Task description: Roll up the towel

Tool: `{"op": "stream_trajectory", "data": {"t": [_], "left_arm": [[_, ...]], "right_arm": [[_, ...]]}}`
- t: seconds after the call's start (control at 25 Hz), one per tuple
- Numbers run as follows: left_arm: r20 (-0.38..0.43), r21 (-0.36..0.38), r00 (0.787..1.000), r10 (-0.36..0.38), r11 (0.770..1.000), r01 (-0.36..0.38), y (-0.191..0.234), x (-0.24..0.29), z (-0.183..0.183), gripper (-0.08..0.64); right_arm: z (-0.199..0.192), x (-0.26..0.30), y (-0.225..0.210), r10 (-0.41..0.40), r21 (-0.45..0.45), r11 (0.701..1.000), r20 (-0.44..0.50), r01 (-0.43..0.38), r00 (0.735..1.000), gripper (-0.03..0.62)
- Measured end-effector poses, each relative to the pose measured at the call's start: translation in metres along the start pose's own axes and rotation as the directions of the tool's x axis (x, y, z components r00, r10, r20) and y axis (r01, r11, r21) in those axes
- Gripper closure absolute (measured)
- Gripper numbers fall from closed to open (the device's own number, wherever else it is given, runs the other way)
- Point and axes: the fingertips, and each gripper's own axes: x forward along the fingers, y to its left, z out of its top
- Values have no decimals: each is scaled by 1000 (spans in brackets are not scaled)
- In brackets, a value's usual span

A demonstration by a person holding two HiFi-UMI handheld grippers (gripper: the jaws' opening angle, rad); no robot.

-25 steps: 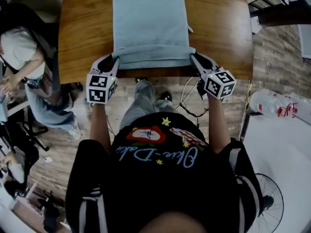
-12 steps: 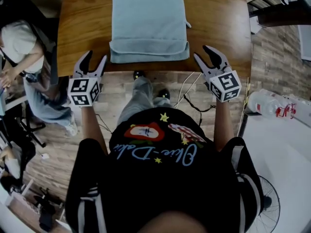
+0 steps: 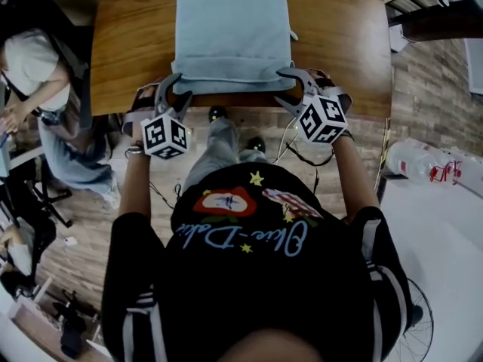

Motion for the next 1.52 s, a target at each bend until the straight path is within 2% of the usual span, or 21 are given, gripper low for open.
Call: {"op": "stream_trajectory", "data": {"t": [0.16,0.32,0.44,0.48,0.52,0.6,0.68,0.72,0.8,0.92,1.08,1.2,1.28,1.36,1.52], "left_arm": [[-17,77,998,-60,995,61,-8,10,-1,337],[-16,100,993,-115,988,116,-14,11,-4,341],[-44,124,982,-185,974,189,-24,4,-7,341],[-55,134,975,-213,967,219,-29,3,-9,341],[-61,139,968,-243,958,249,-33,3,-11,348],[-59,129,955,-291,946,296,-38,4,-13,397],[-58,123,953,-297,945,302,-35,5,-15,418],[-59,131,956,-286,948,292,-31,5,-16,533],[-54,146,958,-281,947,286,-25,4,-17,534],[-25,109,949,-314,943,314,-15,-1,-12,537],[56,20,942,-331,944,331,11,-10,-5,537],[95,-24,940,-329,943,332,34,-10,-4,537],[106,-37,945,-309,949,314,51,-3,-2,537],[114,-64,952,-283,955,291,66,5,1,537],[110,-141,972,-209,964,224,97,24,2,537]], "right_arm": [[-15,11,7,40,-20,999,-75,-41,996,402],[-29,21,10,50,-21,998,-130,-53,990,402],[-32,23,14,74,-8,997,-143,-76,987,416],[-31,23,13,78,5,997,-138,-78,987,453],[-31,22,12,80,23,997,-130,-78,988,520],[-30,21,11,92,73,994,-113,-84,989,526],[-27,20,8,102,120,989,-92,-91,990,537],[-25,18,6,105,142,985,-79,-93,991,540],[-21,14,1,107,197,976,-45,-96,993,541],[-15,6,-8,103,287,952,12,-103,995,546],[-6,-4,-25,79,393,914,79,-103,994,549],[-1,-12,-45,32,485,870,131,-92,991,551],[0,-14,-61,-2,543,836,153,-83,988,551],[-1,-12,-77,-37,576,815,161,-63,986,552],[-5,-5,-109,-95,596,803,156,-17,983,552]]}}
